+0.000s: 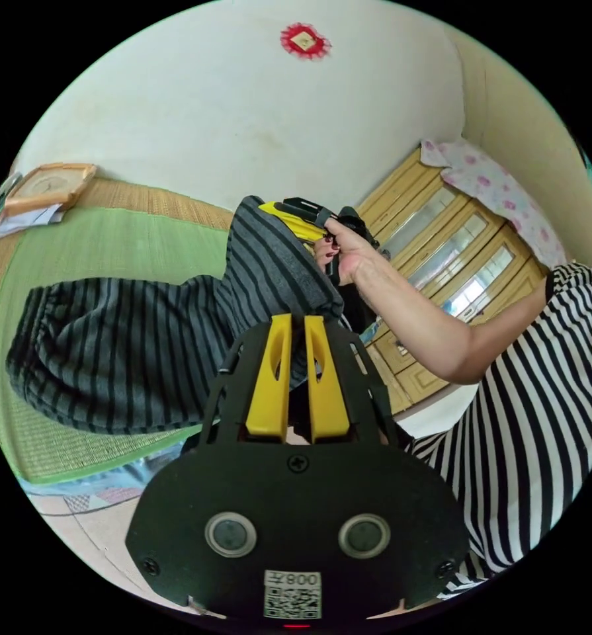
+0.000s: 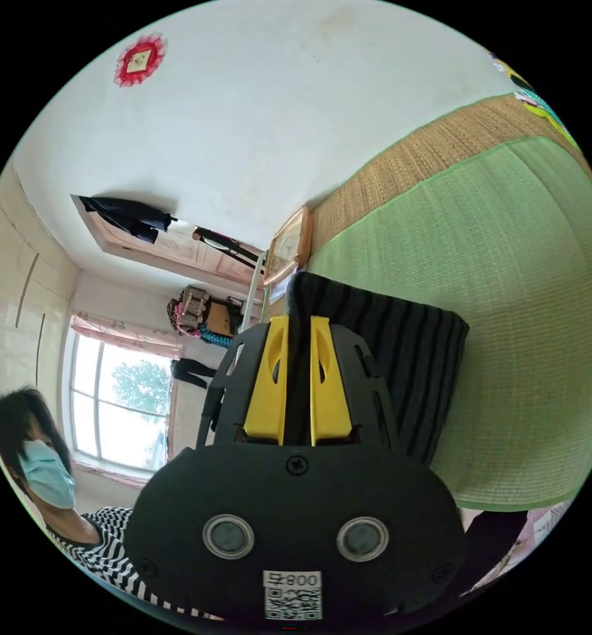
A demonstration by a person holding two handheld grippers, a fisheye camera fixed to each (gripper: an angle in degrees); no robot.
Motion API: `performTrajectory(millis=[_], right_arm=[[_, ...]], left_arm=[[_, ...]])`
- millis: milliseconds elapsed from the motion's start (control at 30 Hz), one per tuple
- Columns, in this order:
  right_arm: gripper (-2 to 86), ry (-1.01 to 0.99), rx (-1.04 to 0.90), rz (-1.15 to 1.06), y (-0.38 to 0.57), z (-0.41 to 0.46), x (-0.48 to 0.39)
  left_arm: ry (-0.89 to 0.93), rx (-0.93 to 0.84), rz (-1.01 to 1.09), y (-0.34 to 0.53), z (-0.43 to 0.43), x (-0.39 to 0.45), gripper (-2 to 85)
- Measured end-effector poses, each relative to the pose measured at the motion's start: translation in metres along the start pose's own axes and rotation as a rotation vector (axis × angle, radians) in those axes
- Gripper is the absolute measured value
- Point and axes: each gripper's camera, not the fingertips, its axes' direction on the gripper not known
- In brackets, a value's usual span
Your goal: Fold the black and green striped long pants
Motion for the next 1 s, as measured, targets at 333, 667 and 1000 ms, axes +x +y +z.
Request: performTrajectory(millis=[333,667,1000], right_arm=[[5.8,0.058,-0.059,-0.009,-0.011,0.084,-0.055],[2.4,0.063,-0.039,-0.079,-0.015,0.130,-0.112],[0.7,0.015,-0.194,-0.073,-0.039,0.263,-0.136]], left_arm=[[0.234,0.176,-0.241,-0.004,-0.104,-0.015,14.0],[0.088,0.174,-0.321,-0.031,-0.199,-0.003,7.2],[-0.040,0.232,-0.421,-0.050,-0.299,-0.024,6.0]])
